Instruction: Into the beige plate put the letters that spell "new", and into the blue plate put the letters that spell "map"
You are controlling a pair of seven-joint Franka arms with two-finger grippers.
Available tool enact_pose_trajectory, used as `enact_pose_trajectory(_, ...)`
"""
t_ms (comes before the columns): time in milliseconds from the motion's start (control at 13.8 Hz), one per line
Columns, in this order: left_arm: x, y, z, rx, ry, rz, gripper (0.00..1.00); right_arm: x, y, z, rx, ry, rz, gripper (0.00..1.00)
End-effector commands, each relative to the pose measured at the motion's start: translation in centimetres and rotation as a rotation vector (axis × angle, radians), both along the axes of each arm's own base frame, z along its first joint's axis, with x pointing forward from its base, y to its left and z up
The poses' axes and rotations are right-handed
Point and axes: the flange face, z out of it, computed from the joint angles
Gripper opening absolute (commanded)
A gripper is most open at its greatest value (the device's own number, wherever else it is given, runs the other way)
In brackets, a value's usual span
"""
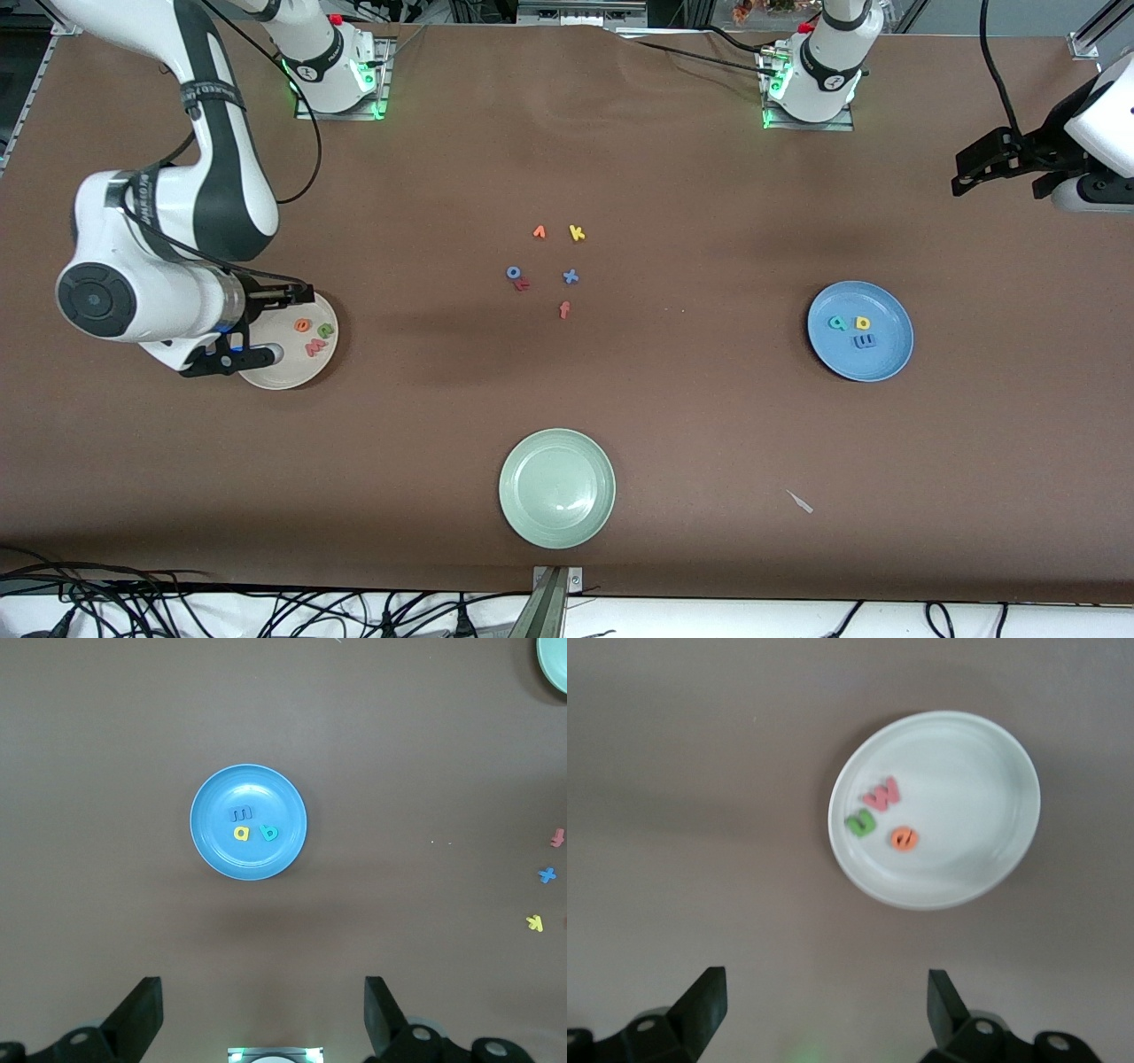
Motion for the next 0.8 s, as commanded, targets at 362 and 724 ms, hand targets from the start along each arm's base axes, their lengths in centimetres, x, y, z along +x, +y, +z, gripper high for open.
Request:
enact_pose_trajectory(362,0.3,0.7,0.6,-0.01,0.008,0.021,1.0,-2.9,1.6,11.8,0.009,-0.076,0.015,1.0)
enact_pose_trajectory(724,0.3,0.7,0.6,-0.011,0.008,0.026,1.0,-6.4,-2.5,15.2,0.024,-0.176,-0.026,1.0)
